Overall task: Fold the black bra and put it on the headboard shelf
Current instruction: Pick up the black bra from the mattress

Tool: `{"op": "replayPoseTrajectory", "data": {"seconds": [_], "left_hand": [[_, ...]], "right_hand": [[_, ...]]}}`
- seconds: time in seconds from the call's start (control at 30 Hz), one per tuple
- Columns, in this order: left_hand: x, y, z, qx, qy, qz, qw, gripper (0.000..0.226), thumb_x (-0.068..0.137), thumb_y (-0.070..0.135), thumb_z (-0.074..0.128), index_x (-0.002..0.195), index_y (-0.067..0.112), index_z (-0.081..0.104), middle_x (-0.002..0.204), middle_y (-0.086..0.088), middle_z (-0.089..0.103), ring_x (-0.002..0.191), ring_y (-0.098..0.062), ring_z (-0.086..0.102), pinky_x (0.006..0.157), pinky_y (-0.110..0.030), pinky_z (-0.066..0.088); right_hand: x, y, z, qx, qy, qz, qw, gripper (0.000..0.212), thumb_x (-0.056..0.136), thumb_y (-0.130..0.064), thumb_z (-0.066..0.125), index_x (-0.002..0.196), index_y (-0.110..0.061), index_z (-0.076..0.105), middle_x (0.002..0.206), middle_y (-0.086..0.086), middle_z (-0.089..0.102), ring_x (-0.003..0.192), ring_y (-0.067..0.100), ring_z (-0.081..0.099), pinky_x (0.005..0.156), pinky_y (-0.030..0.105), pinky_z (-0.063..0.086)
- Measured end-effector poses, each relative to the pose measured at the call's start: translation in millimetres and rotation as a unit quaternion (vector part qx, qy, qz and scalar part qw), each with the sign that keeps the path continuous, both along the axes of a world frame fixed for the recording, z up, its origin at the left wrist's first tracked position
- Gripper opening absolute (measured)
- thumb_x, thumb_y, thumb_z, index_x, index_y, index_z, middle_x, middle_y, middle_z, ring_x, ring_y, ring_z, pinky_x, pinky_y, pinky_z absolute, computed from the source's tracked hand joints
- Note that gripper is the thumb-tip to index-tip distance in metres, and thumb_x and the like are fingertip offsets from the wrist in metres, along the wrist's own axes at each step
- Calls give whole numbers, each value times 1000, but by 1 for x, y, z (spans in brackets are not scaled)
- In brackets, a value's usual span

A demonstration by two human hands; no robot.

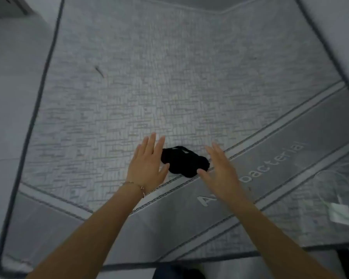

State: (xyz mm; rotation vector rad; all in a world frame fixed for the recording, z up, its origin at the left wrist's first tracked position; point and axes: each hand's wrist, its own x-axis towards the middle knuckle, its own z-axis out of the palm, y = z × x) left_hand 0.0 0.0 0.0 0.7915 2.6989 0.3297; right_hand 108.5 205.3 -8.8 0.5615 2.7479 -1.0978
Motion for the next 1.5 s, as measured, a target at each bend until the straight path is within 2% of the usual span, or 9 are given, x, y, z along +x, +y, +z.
{"op": "replayPoseTrajectory", "data": {"seconds": [0.17,0.37,0.67,0.83,0.97,1.13,1.23,1.37,1.5], "left_hand": [[-19,5,-78,9,-122,62,991,75,94,47,57,157,25,24,168,-12,7,154,-34,7,124,-47,16],[-42,21,-120,93,-236,220,942,61,80,33,77,136,25,55,139,-13,41,127,-25,46,113,-33,36],[-41,28,-125,203,-286,254,902,51,76,3,81,123,14,65,109,3,61,107,-15,58,85,-16,46],[-33,26,-104,263,-270,290,880,52,72,0,83,118,18,67,109,1,64,103,-14,61,77,-12,49],[-30,28,-50,329,-251,342,844,52,70,1,85,115,15,63,112,-1,63,98,-15,66,78,-19,56],[-33,40,69,457,-234,407,755,71,72,-1,85,132,13,49,118,5,54,80,6,67,61,-8,53],[-34,44,154,534,-256,402,698,69,75,4,84,135,13,51,118,-5,70,97,-9,71,80,-22,57],[-26,50,272,582,-170,297,738,27,87,2,72,107,20,73,93,-7,81,92,-18,77,83,-31,61],[-13,52,365,576,-72,201,789,28,97,6,59,102,31,72,93,9,79,91,-8,75,76,-19,59]], "right_hand": [[-7,-2,-81,-78,-21,-94,992,58,86,-22,72,140,-23,49,155,11,36,142,24,35,114,34,30],[-22,-2,-127,-112,-65,-168,977,51,81,-22,76,128,-26,56,134,11,40,116,22,46,99,32,41],[-35,-4,-134,-163,-42,-222,960,45,79,-5,76,117,-22,59,124,7,54,115,23,53,99,35,47],[-27,2,-111,-223,12,-258,940,42,79,3,75,112,-19,60,111,-2,61,102,16,61,77,13,48],[-24,5,-54,-269,61,-283,918,40,82,5,72,115,-14,64,109,0,67,87,-2,68,70,15,57],[-25,13,60,-330,146,-289,887,37,85,6,70,116,-13,68,113,1,73,98,14,74,79,34,63],[-26,14,143,-344,201,-274,875,35,86,6,69,116,-12,68,113,1,73,98,16,74,76,32,63],[-33,10,252,-369,262,-253,855,31,87,4,68,114,-13,69,115,3,72,98,18,75,72,30,63],[-38,-2,354,-398,315,-214,835,30,90,-3,67,118,-14,67,114,5,74,98,16,75,71,26,61]]}}
